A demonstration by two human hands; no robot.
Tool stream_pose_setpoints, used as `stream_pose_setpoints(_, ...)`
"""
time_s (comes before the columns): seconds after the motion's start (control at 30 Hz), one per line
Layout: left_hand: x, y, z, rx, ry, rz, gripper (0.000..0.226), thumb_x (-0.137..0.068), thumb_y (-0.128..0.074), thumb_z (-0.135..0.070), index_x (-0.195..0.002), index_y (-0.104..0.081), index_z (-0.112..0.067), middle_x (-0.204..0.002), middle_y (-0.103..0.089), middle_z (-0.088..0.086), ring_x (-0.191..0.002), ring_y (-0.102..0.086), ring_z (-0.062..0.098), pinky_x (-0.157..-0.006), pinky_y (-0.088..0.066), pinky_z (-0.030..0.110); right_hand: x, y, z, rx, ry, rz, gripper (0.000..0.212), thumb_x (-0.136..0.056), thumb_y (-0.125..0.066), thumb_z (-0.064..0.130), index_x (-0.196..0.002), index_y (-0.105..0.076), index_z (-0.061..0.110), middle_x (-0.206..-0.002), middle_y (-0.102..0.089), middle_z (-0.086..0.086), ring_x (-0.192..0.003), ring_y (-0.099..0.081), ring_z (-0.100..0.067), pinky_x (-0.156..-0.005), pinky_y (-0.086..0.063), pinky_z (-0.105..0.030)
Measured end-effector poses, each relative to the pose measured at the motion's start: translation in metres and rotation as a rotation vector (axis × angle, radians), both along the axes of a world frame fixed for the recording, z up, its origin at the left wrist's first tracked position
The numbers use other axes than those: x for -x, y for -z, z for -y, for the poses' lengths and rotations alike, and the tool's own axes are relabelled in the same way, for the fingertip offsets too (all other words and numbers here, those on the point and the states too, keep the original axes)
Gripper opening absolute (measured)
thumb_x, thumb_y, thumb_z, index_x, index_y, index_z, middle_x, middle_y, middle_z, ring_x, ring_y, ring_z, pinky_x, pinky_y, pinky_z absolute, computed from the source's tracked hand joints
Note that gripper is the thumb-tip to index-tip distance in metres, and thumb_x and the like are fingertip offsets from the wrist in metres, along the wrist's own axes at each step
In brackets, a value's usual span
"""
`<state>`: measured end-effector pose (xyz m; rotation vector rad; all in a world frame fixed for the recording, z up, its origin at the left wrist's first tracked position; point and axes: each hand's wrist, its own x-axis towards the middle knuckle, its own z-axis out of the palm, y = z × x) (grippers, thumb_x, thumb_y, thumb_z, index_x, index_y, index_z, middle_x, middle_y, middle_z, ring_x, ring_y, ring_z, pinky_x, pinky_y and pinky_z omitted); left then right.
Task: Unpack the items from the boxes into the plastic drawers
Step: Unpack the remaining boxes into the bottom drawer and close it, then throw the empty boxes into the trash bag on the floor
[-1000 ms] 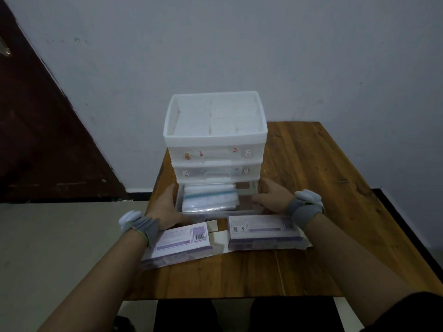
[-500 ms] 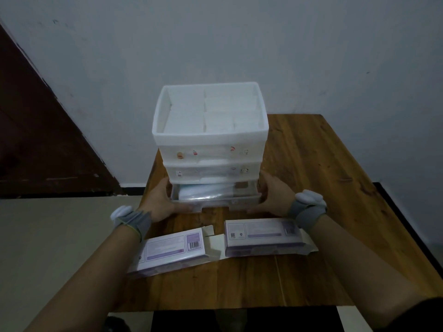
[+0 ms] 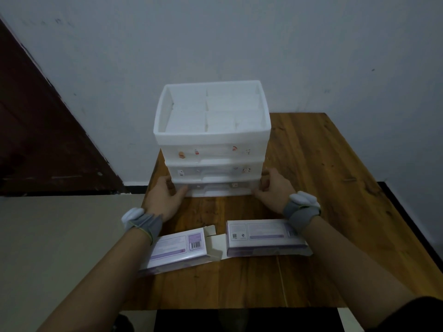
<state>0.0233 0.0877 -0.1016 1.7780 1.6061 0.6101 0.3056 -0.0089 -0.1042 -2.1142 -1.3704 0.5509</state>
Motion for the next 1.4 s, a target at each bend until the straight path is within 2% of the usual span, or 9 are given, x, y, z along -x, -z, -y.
stream_pose_setpoints(0.1,-0.002,-0.002,0.022,-0.078,-0.022,0.079,0.041,-0.089,-0.060,-0.050,-0.121,-0.045,-0.027,-0.117,-0.062,-0.001,-0.105,-0.061,0.020,-0.089,-0.053,0.043,0.003,0.010,0.015,-0.090,-0.003,0.039,0.022,-0.082,-0.068,0.032,-0.091,-0.048,0.029,-0.089,-0.055,0.006,-0.076,-0.056,-0.011,-0.064,-0.046,-0.023)
stream_pose_setpoints(0.23,0.000,-0.018,0.070,-0.322,0.105,0.118,0.022,-0.095,-0.053,-0.045,-0.112,-0.050,-0.032,-0.101,-0.061,-0.013,-0.090,-0.060,0.005,-0.071,-0.052,0.027,0.004,0.000,0.048,-0.235,-0.063,0.116,0.019,-0.082,-0.064,0.026,-0.079,-0.047,0.035,-0.083,-0.052,0.013,-0.071,-0.053,-0.005,-0.063,-0.045,-0.021)
stream_pose_setpoints(0.4,0.007,-0.021,0.111,-0.419,0.366,-0.093,0.041,-0.091,-0.055,-0.049,-0.122,-0.055,-0.022,-0.117,-0.061,-0.004,-0.107,-0.056,0.013,-0.087,-0.047,0.030,0.004,-0.023,0.091,-0.202,-0.093,0.091,0.013,-0.086,-0.063,0.039,-0.083,-0.051,0.034,-0.083,-0.056,0.010,-0.071,-0.055,-0.006,-0.063,-0.046,-0.022)
stream_pose_setpoints(0.53,0.017,-0.015,0.134,-0.312,0.447,-0.235,0.073,-0.075,-0.063,-0.068,-0.135,-0.042,-0.031,-0.135,-0.051,-0.008,-0.121,-0.046,0.013,-0.101,-0.039,0.039,0.006,-0.025,0.128,0.039,-0.212,-0.020,0.052,-0.069,-0.059,0.075,-0.101,-0.053,0.034,-0.102,-0.056,0.011,-0.091,-0.056,-0.008,-0.076,-0.049,-0.027)
stream_pose_setpoints(0.67,0.025,-0.012,0.147,-0.216,0.445,-0.292,0.094,-0.067,-0.072,-0.066,-0.144,-0.029,-0.036,-0.146,-0.041,-0.009,-0.134,-0.036,0.017,-0.113,-0.027,0.048,0.008,-0.014,0.156,0.211,-0.351,-0.021,0.101,-0.046,-0.072,0.082,-0.131,-0.044,0.035,-0.122,-0.050,0.015,-0.109,-0.052,-0.006,-0.091,-0.047,-0.024)
stream_pose_setpoints(0.8,0.035,-0.017,0.154,-0.198,0.399,-0.390,0.084,-0.080,-0.074,-0.043,-0.147,-0.026,-0.033,-0.148,-0.042,-0.005,-0.135,-0.038,0.020,-0.113,-0.029,0.049,0.018,-0.016,0.163,0.193,-0.380,-0.041,0.097,-0.046,-0.072,0.079,-0.129,-0.048,0.035,-0.116,-0.058,0.017,-0.103,-0.058,-0.002,-0.082,-0.046,-0.013)
stream_pose_setpoints(1.07,0.089,-0.042,0.152,-0.372,0.182,-0.063,0.088,-0.071,-0.081,-0.037,-0.145,-0.037,-0.018,-0.136,-0.050,0.005,-0.122,-0.051,0.022,-0.101,-0.046,0.044,0.058,-0.019,0.119,0.091,-0.179,-0.354,0.072,-0.076,-0.072,0.055,-0.134,-0.044,0.023,-0.121,-0.057,0.001,-0.105,-0.061,-0.018,-0.093,-0.053,-0.042)
stream_pose_setpoints(1.23,0.159,-0.043,0.160,-0.395,-0.052,0.083,0.091,-0.064,-0.075,-0.034,-0.144,-0.036,-0.018,-0.128,-0.050,0.007,-0.116,-0.049,0.021,-0.097,-0.046,0.041,0.135,-0.026,0.080,0.129,-0.306,-0.596,0.069,-0.079,-0.074,0.026,-0.136,-0.036,0.019,-0.120,-0.056,-0.009,-0.103,-0.062,-0.024,-0.090,-0.053,-0.043)
stream_pose_setpoints(1.4,0.239,-0.025,0.184,-0.352,-0.289,0.142,0.079,-0.061,-0.073,-0.031,-0.135,-0.046,-0.019,-0.115,-0.054,0.001,-0.105,-0.051,0.015,-0.085,-0.048,0.035,0.232,-0.034,0.050,0.144,-0.417,-0.607,0.071,-0.070,-0.081,0.034,-0.127,-0.040,0.022,-0.110,-0.062,-0.006,-0.082,-0.066,-0.018,-0.047,-0.048,-0.022)
